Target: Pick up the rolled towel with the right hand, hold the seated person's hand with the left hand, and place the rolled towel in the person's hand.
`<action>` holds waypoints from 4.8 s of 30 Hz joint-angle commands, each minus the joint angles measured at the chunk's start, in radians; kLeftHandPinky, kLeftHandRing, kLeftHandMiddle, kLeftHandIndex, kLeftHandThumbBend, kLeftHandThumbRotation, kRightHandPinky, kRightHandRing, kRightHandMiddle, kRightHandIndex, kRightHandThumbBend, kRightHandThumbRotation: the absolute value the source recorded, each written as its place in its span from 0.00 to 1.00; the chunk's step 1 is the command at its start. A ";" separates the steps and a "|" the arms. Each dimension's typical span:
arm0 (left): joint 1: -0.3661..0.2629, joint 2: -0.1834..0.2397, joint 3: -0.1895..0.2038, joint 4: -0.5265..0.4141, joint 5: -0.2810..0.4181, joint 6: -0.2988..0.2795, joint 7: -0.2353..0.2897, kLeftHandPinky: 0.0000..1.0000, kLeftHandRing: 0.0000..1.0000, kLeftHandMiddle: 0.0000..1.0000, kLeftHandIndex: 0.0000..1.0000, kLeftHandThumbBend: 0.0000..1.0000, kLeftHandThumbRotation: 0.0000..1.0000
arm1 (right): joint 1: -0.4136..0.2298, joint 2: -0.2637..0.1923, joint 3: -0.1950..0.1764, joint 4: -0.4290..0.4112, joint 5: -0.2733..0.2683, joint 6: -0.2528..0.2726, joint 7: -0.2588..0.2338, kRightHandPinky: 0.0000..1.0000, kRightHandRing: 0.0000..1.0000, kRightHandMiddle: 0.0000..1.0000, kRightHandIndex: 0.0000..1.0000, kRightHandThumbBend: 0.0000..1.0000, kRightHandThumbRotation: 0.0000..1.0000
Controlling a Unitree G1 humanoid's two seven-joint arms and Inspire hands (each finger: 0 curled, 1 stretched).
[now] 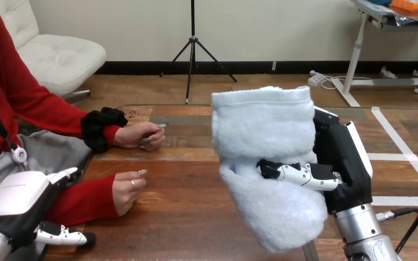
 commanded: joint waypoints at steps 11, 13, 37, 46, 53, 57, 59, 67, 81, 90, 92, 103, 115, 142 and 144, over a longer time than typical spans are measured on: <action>-0.152 0.021 -0.099 0.117 0.034 0.008 0.097 0.70 0.77 0.82 0.86 1.00 0.43 | -0.011 0.002 0.007 -0.124 -0.008 -0.020 -0.025 0.30 0.35 0.41 0.41 0.81 0.00; -0.159 0.019 -0.109 0.127 0.037 0.011 0.109 0.68 0.76 0.81 0.85 1.00 0.43 | -0.008 0.003 0.009 -0.129 -0.010 -0.019 -0.028 0.29 0.34 0.41 0.41 0.81 0.00; -0.186 -0.046 -0.153 0.103 0.001 0.074 0.130 0.58 0.62 0.66 0.69 0.98 0.21 | 0.008 0.011 0.026 -0.139 0.001 -0.020 -0.025 0.29 0.34 0.41 0.42 0.80 0.00; -0.183 -0.057 -0.152 0.070 -0.016 0.079 0.129 0.51 0.55 0.59 0.61 0.94 0.11 | 0.008 0.013 0.029 -0.135 -0.007 -0.028 -0.033 0.29 0.34 0.41 0.42 0.79 0.00; -0.175 -0.066 -0.143 0.020 -0.030 0.103 0.098 0.47 0.50 0.53 0.55 0.92 0.03 | 0.005 0.013 0.032 -0.130 -0.009 -0.029 -0.037 0.29 0.34 0.42 0.42 0.79 0.00; -0.170 -0.068 -0.142 -0.003 -0.029 0.116 0.090 0.43 0.46 0.49 0.51 0.92 0.01 | 0.003 0.014 0.032 -0.127 -0.009 -0.028 -0.038 0.29 0.34 0.42 0.42 0.79 0.00; -0.168 -0.069 -0.141 -0.012 -0.029 0.120 0.086 0.42 0.45 0.48 0.50 0.92 0.01 | 0.000 0.014 0.032 -0.122 -0.007 -0.029 -0.035 0.29 0.34 0.42 0.42 0.79 0.00; -0.154 -0.068 -0.135 -0.058 -0.033 0.137 0.072 0.38 0.40 0.44 0.46 0.92 0.00 | -0.013 0.017 0.031 -0.097 -0.003 -0.028 -0.031 0.28 0.34 0.42 0.41 0.78 0.00; -0.132 -0.061 -0.127 -0.117 -0.047 0.150 0.061 0.35 0.37 0.41 0.42 0.92 0.00 | -0.048 0.027 0.028 -0.039 0.043 0.010 -0.009 0.31 0.35 0.42 0.42 0.77 0.00; -0.117 -0.054 -0.123 -0.150 -0.058 0.147 0.062 0.32 0.35 0.39 0.40 0.93 0.00 | -0.075 0.032 0.022 0.005 0.046 0.015 -0.010 0.32 0.36 0.43 0.42 0.76 0.00; -0.111 -0.052 -0.119 -0.164 -0.062 0.149 0.058 0.32 0.35 0.39 0.39 0.92 0.00 | -0.081 0.032 0.021 0.015 0.042 0.014 -0.014 0.32 0.36 0.43 0.42 0.76 0.00; -0.076 -0.048 -0.095 -0.228 -0.088 0.142 0.041 0.30 0.33 0.38 0.38 0.92 0.00 | -0.113 0.038 0.015 0.072 0.010 -0.001 -0.046 0.33 0.36 0.42 0.42 0.75 0.00; -0.042 -0.048 -0.071 -0.305 -0.113 0.147 0.003 0.29 0.32 0.37 0.37 0.92 0.00 | -0.147 0.042 0.015 0.127 0.003 -0.007 -0.061 0.33 0.37 0.43 0.42 0.73 0.00; 0.003 -0.059 -0.021 -0.461 -0.158 0.130 -0.045 0.25 0.31 0.36 0.37 0.90 0.00 | -0.325 0.051 -0.009 0.471 -0.052 -0.122 -0.088 0.36 0.40 0.45 0.43 0.75 0.00; 0.006 -0.060 -0.019 -0.470 -0.157 0.130 -0.046 0.25 0.31 0.36 0.37 0.90 0.00 | -0.335 0.052 -0.011 0.494 -0.056 -0.129 -0.091 0.36 0.40 0.45 0.43 0.75 0.00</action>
